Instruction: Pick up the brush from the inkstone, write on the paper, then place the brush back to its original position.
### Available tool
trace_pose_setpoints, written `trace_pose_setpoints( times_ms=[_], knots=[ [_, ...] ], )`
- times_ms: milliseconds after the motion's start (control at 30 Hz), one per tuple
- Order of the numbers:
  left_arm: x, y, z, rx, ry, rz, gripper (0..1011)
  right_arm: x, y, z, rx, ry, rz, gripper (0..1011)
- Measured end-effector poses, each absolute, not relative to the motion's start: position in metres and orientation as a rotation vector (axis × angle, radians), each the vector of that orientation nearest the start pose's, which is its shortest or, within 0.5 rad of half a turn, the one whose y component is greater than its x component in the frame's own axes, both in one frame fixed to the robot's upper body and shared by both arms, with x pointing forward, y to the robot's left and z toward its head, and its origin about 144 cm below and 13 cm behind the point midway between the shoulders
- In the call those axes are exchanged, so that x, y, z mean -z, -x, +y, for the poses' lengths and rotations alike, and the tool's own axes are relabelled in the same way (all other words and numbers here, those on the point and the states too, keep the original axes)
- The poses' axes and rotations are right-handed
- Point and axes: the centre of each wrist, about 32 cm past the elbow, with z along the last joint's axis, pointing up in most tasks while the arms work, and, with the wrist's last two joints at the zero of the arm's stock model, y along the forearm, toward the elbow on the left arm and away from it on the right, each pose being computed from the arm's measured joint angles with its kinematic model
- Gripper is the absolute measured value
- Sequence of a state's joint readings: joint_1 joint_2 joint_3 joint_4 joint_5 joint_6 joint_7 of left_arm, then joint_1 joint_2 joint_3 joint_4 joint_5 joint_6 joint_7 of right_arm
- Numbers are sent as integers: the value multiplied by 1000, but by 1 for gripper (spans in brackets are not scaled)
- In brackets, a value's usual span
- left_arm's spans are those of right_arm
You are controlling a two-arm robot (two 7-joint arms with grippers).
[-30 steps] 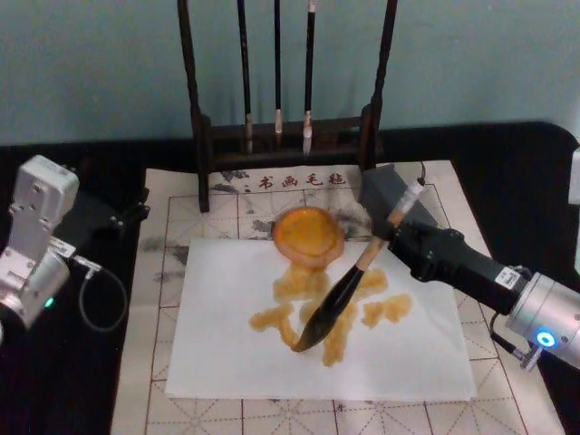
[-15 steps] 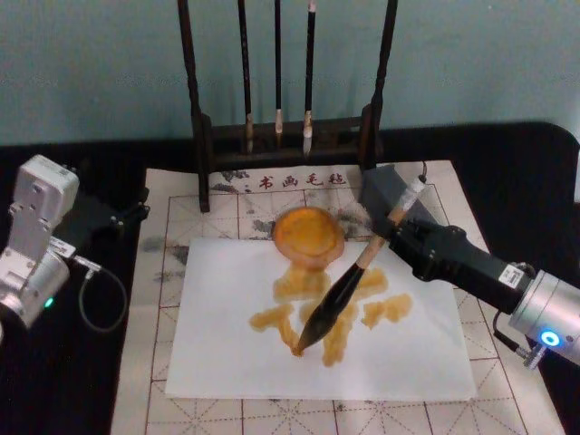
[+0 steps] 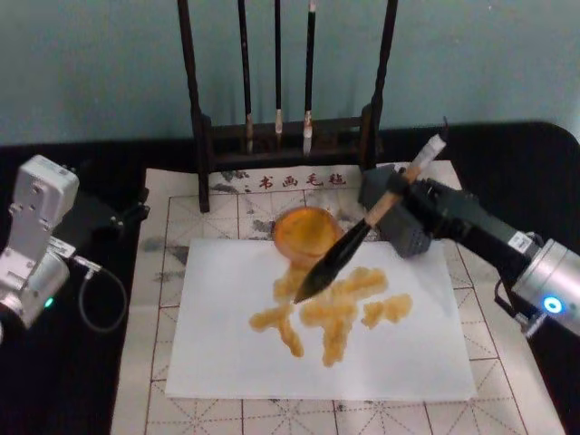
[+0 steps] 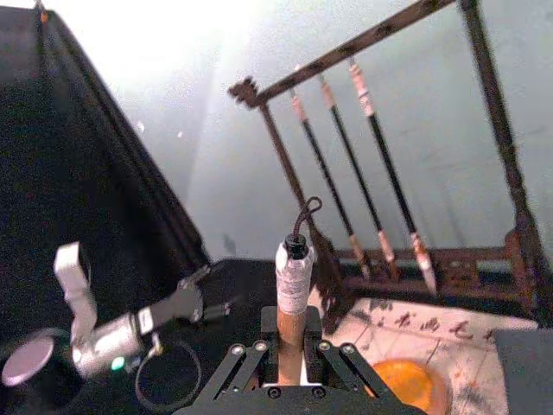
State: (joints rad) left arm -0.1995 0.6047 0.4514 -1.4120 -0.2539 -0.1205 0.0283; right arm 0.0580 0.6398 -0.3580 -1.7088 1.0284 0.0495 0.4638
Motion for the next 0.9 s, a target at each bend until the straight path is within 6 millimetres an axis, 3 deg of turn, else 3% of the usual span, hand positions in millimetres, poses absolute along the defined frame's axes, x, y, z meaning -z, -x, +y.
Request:
trace_pose_setpoints(
  times_ms=[900],
  knots=[
    [-1140,-489,310,-1248,-304,-285,1001,-1177,-515,-289,901,-521,696,179]
  ],
)
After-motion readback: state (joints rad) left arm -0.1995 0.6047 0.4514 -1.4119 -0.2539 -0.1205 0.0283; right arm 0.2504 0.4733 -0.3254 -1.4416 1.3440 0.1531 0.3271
